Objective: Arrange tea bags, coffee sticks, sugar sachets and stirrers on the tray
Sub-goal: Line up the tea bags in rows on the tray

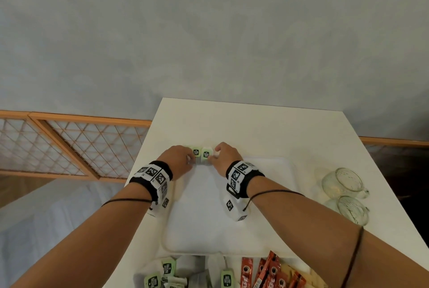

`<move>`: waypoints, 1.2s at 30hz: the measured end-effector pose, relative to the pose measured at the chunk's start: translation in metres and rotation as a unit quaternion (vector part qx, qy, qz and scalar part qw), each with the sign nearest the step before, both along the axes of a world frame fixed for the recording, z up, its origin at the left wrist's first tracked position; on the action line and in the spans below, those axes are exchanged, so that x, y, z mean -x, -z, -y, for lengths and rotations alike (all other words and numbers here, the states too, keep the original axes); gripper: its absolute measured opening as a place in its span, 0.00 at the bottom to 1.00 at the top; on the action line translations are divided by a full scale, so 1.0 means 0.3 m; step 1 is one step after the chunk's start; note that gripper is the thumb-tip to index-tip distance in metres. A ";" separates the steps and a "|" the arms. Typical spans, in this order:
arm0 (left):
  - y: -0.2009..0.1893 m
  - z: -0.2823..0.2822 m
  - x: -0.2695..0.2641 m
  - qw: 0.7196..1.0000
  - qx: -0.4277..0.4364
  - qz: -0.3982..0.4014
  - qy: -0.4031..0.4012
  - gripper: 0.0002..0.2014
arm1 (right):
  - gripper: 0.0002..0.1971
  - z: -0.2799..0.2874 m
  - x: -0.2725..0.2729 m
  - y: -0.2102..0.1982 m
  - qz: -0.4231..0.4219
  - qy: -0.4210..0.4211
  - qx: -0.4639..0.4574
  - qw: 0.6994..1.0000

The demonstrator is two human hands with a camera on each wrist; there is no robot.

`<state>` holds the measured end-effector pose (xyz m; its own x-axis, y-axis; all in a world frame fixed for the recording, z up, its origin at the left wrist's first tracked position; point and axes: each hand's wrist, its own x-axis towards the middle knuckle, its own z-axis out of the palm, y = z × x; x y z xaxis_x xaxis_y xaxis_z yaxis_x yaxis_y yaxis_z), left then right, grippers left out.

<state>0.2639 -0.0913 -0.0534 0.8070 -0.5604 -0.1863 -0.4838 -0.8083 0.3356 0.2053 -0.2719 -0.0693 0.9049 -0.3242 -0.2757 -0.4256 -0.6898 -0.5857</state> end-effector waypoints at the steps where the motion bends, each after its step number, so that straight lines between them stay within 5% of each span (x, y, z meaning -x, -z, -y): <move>1: -0.005 -0.004 0.005 1.000 0.004 0.004 -0.001 0.10 | 0.20 0.004 0.009 -0.008 0.000 -0.006 0.002 1.000; 12: -0.169 -0.111 0.338 0.988 0.023 -0.101 0.115 0.10 | 0.17 -0.009 0.378 -0.246 -0.018 -0.255 -0.039 0.966; 19: -0.146 -0.183 0.611 0.969 -0.034 -0.153 0.190 0.21 | 0.23 -0.054 0.633 -0.152 -0.095 -0.424 0.075 0.897; 24: -0.116 -0.167 0.693 0.961 -0.101 -0.129 0.221 0.29 | 0.22 -0.106 0.709 -0.101 -0.071 -0.449 0.080 0.887; 36: -0.101 -0.166 0.714 0.966 -0.113 -0.071 0.223 0.18 | 0.23 -0.099 0.728 -0.102 -0.087 -0.427 0.151 0.887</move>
<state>0.0498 -0.0414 -0.0231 0.4524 -0.7785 -0.4350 -0.7628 -0.5905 0.2634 -0.0131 -0.2421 -0.0388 0.8082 0.3757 -0.4535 0.2617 -0.9190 -0.2950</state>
